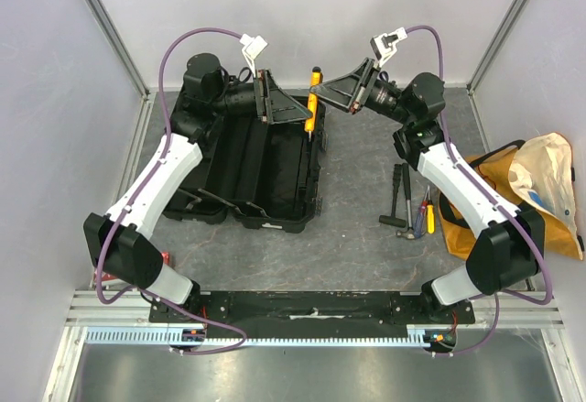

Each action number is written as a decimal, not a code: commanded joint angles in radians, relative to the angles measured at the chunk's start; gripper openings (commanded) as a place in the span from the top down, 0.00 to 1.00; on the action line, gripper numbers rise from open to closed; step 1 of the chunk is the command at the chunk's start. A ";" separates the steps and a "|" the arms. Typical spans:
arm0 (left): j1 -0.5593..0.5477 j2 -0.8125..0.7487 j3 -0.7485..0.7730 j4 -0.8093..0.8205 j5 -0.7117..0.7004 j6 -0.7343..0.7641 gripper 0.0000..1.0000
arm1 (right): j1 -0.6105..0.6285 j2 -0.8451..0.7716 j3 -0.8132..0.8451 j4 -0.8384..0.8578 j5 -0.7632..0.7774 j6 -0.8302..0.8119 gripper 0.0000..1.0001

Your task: Pack the tool kit

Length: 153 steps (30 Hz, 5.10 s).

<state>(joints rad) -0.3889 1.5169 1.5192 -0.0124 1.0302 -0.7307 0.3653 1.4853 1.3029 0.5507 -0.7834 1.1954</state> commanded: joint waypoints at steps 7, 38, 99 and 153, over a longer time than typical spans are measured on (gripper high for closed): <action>-0.010 0.002 -0.042 0.207 0.096 -0.156 0.57 | 0.029 0.009 -0.004 0.095 -0.011 0.023 0.89; 0.119 0.017 0.196 -0.676 -0.376 0.414 0.98 | 0.000 -0.006 -0.019 -0.415 0.286 -0.226 0.02; 0.236 0.249 0.397 -1.049 -1.073 0.781 0.39 | -0.118 0.233 0.160 -0.937 0.444 -0.364 0.08; 0.188 -0.047 0.243 -0.784 -0.625 0.580 0.38 | -0.010 0.110 -0.022 -1.057 0.837 -0.507 1.00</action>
<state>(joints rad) -0.2005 1.5208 1.7733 -0.8471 0.4355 -0.1081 0.3077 1.6833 1.1152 -0.5823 0.1112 0.6891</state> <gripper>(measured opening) 0.616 0.032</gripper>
